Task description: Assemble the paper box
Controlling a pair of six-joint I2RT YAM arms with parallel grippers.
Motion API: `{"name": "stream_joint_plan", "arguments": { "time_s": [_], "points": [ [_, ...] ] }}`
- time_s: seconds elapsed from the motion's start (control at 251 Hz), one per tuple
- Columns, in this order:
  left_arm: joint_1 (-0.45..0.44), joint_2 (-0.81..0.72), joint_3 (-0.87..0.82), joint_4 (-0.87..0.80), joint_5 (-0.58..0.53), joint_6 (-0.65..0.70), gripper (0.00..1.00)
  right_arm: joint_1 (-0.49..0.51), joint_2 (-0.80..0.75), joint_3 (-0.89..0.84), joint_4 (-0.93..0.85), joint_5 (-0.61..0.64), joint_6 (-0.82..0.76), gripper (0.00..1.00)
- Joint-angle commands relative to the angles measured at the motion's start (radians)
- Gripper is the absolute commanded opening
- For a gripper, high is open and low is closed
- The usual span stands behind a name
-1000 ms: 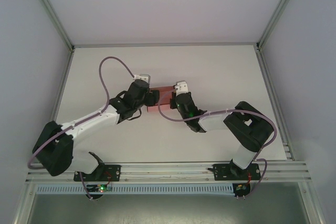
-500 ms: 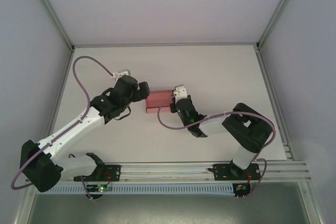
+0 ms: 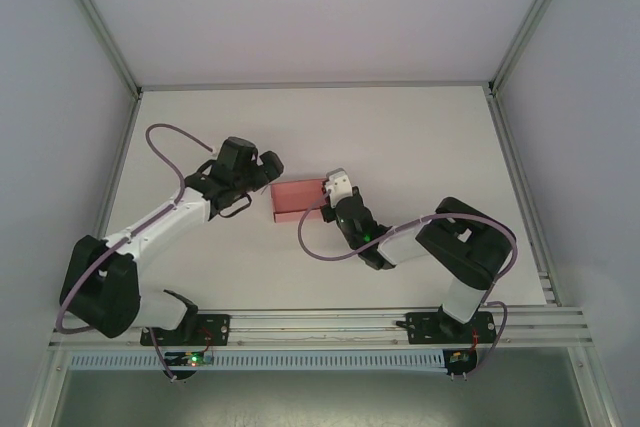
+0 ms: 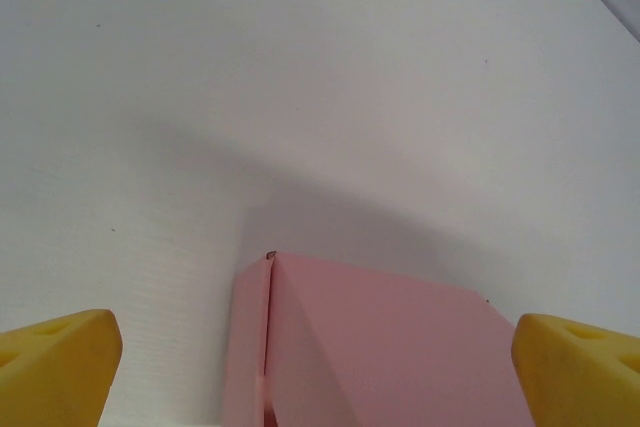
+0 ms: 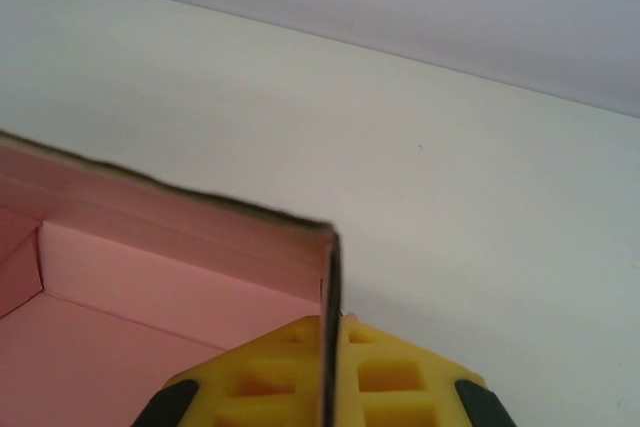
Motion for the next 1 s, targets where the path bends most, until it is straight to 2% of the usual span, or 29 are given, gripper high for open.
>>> {"name": "stream_joint_plan", "arguments": {
  "time_s": [0.0, 0.251, 0.475, 0.65, 0.822, 0.998],
  "points": [
    [0.014, 0.029, -0.009, 0.042, 0.023, -0.041, 1.0, 0.015, 0.044, -0.053, -0.041, -0.045, -0.023, 0.0],
    [0.025, 0.124, -0.016, 0.121, 0.186, -0.034, 1.0, 0.032, 0.052, -0.054, -0.043, -0.043, -0.041, 0.0],
    [0.025, 0.149, -0.044, 0.126, 0.209, -0.03, 0.98, 0.041, 0.06, -0.05, -0.051, -0.025, -0.016, 0.0],
    [0.025, 0.168, -0.092, 0.172, 0.219, -0.049, 0.89, 0.057, 0.065, -0.059, -0.051, -0.015, -0.014, 0.02],
    [0.025, 0.199, -0.099, 0.183, 0.248, -0.024, 0.74, 0.077, 0.044, -0.084, -0.048, 0.003, -0.039, 0.03],
    [0.025, 0.202, -0.111, 0.167, 0.244, -0.01, 0.7, 0.081, 0.021, -0.115, -0.027, -0.008, -0.032, 0.11]
  ]
}}
